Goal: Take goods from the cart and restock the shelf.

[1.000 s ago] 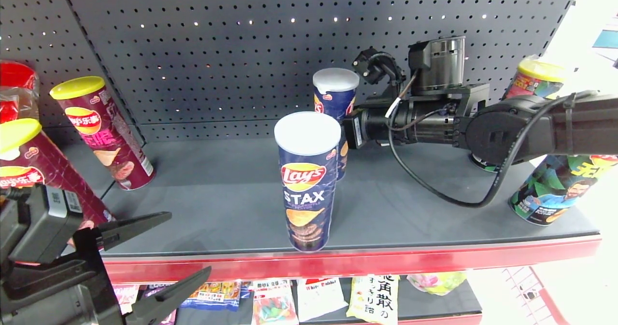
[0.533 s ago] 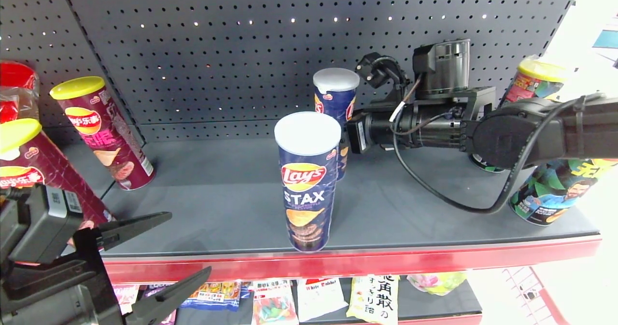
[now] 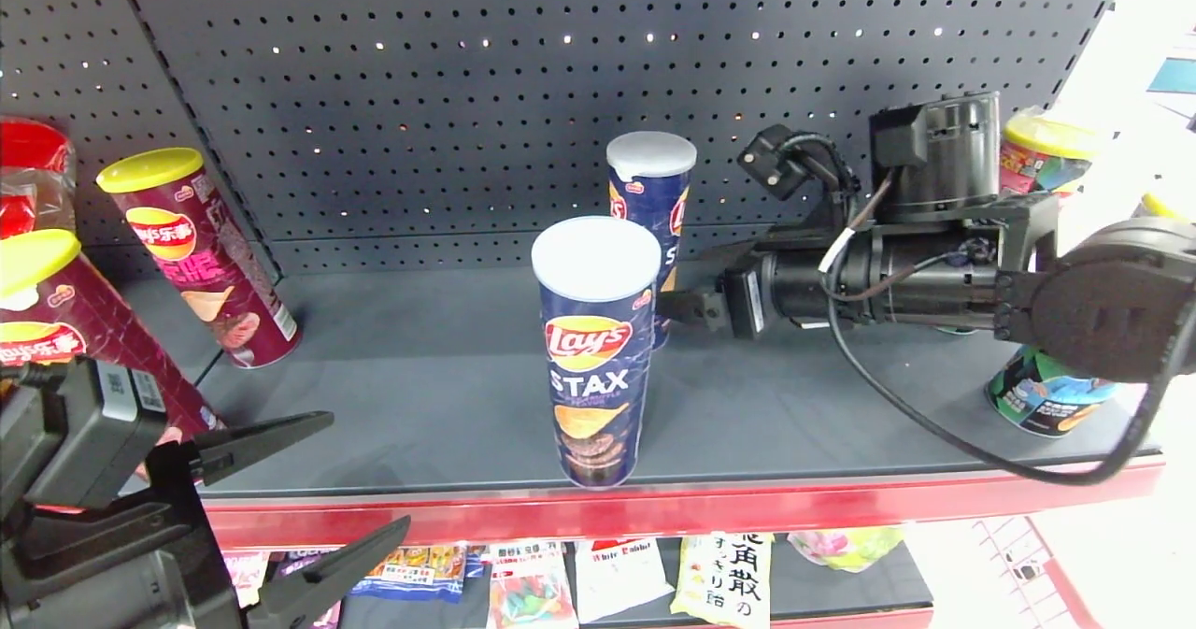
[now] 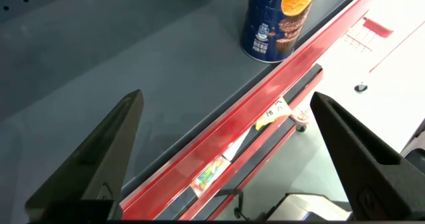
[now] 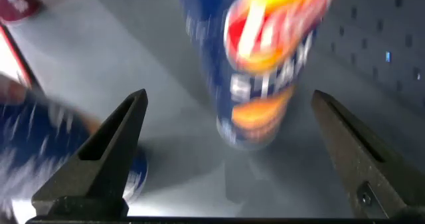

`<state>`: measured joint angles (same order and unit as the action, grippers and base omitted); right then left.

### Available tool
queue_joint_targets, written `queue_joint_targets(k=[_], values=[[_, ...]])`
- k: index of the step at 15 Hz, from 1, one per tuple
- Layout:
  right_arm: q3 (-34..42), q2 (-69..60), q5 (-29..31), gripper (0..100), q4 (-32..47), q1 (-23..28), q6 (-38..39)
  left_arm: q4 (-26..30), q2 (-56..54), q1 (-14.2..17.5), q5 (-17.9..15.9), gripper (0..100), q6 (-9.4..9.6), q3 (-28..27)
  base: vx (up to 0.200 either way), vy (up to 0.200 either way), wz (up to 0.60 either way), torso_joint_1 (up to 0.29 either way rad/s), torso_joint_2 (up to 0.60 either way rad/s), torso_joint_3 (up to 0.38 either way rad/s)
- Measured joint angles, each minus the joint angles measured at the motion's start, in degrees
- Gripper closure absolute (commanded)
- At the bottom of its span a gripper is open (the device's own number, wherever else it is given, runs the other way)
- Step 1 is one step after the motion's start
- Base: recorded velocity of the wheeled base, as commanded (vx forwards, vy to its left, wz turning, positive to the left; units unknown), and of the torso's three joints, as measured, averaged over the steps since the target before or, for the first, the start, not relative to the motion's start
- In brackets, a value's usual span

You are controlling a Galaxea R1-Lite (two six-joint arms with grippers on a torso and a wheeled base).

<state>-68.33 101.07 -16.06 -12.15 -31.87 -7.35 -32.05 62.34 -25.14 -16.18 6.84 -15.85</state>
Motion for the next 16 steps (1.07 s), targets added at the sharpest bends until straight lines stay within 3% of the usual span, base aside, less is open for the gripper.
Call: queue_joint_targets(k=[4,10,16], values=[[9.7,-8.7,1.1,0,0.0,0.1,0.0,0.0,-0.3,0.1,2.1,0,-0.06,0.1,0.000,0.000,0.00,0.000,0.00,0.000],[24.5,-22.9,1.6,0,0.1,0.0,0.0,0.0,-3.7,0.0,4.6,0,0.27,4.5,0.000,0.000,0.00,0.000,0.00,0.000],[37.9,-39.0,1.6,0,0.5,-0.1,-0.1,0.1,-5.4,0.0,4.8,0,0.22,5.9,0.000,0.000,0.00,0.000,0.00,0.000]])
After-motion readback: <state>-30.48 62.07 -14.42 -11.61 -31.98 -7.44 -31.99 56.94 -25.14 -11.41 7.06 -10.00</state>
